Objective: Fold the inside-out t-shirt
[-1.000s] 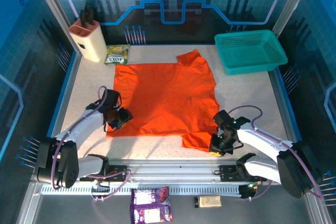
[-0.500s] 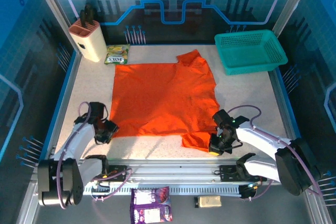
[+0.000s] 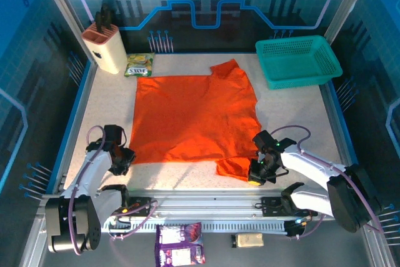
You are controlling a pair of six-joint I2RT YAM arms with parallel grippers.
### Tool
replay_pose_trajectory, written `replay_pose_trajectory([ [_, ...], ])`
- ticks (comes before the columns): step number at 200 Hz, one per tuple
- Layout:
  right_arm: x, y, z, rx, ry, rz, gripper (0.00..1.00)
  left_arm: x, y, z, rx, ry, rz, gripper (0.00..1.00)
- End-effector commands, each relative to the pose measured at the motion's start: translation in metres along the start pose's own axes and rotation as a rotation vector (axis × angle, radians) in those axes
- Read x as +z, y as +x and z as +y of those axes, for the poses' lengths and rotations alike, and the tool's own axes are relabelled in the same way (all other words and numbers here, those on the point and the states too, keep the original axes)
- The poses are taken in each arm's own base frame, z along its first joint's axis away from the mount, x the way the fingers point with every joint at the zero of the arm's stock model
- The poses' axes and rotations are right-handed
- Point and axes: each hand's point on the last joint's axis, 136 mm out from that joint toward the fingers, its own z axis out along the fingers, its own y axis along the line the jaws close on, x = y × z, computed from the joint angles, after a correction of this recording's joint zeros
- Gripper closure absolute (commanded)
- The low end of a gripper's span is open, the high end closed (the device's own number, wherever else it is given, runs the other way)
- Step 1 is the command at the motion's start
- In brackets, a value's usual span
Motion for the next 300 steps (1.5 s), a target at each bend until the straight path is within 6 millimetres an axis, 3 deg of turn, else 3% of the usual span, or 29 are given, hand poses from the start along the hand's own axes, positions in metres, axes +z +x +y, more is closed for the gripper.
replay_pose_trajectory([
  [1, -0.002, -0.005, 0.002, 0.0, -0.004, -0.008, 0.95, 0.002, -0.006, -0.01, 0.0, 0.047, -0.014, 0.63],
  [125, -0.006, -0.007, 0.003, 0.006, -0.006, -0.016, 0.97, 0.015, -0.011, 0.002, 0.014, -0.031, -0.027, 0.76],
  [155, -0.013, -0.009, 0.004, 0.005, -0.004, -0.046, 1.0, 0.01, -0.016, -0.005, 0.043, 0.003, -0.057, 0.92],
  [180, -0.027, -0.011, 0.006, 0.002, -0.01, -0.099, 1.0, -0.002, -0.02, -0.008, 0.051, 0.031, -0.087, 1.0],
  [254, -0.082, 0.003, 0.008, -0.029, -0.056, -0.233, 1.0, -0.034, -0.019, -0.01, 0.004, 0.106, -0.134, 1.0],
  [300, -0.116, 0.003, 0.019, -0.063, -0.095, -0.325, 1.0, -0.063, -0.028, -0.027, 0.018, 0.181, -0.184, 1.0],
])
